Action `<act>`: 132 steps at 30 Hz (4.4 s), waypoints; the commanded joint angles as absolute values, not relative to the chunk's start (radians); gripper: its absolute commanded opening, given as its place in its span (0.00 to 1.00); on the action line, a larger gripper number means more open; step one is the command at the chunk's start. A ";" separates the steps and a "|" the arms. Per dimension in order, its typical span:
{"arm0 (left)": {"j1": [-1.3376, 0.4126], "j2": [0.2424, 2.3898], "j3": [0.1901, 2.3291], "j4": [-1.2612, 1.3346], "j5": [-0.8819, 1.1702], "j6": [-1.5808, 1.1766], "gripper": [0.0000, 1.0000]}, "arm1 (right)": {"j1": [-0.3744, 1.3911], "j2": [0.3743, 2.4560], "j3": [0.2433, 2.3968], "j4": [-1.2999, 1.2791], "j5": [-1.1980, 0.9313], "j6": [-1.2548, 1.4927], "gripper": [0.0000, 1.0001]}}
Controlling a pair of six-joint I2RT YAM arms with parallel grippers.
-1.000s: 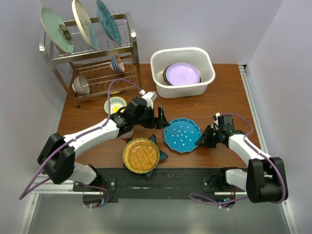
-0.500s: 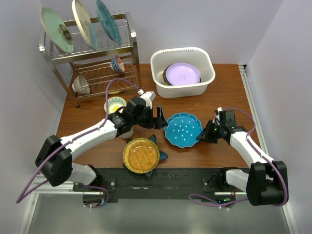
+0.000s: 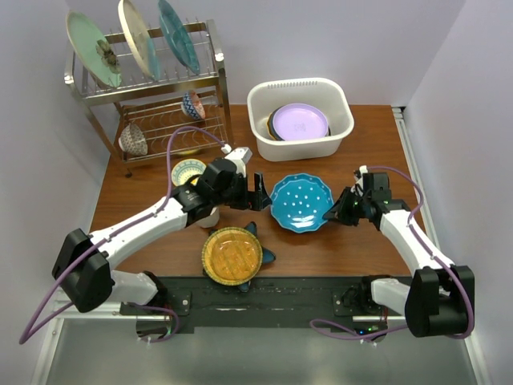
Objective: Place the plates into the plastic bin on the countertop
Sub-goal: Place the plate in the plastic bin.
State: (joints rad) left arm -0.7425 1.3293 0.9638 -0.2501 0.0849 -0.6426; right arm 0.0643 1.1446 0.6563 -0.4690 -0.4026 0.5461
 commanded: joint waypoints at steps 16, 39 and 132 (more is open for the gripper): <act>-0.745 1.307 1.006 -0.268 0.028 -0.612 0.93 | 0.063 1.181 0.879 -0.385 -0.509 0.589 0.00; -0.744 1.273 1.017 -0.299 0.011 -0.606 0.93 | 0.063 1.307 1.093 -0.353 -0.491 0.620 0.00; -0.744 1.289 0.928 -0.299 0.017 -0.601 0.94 | 0.029 2.167 1.990 -0.331 -0.479 0.741 0.02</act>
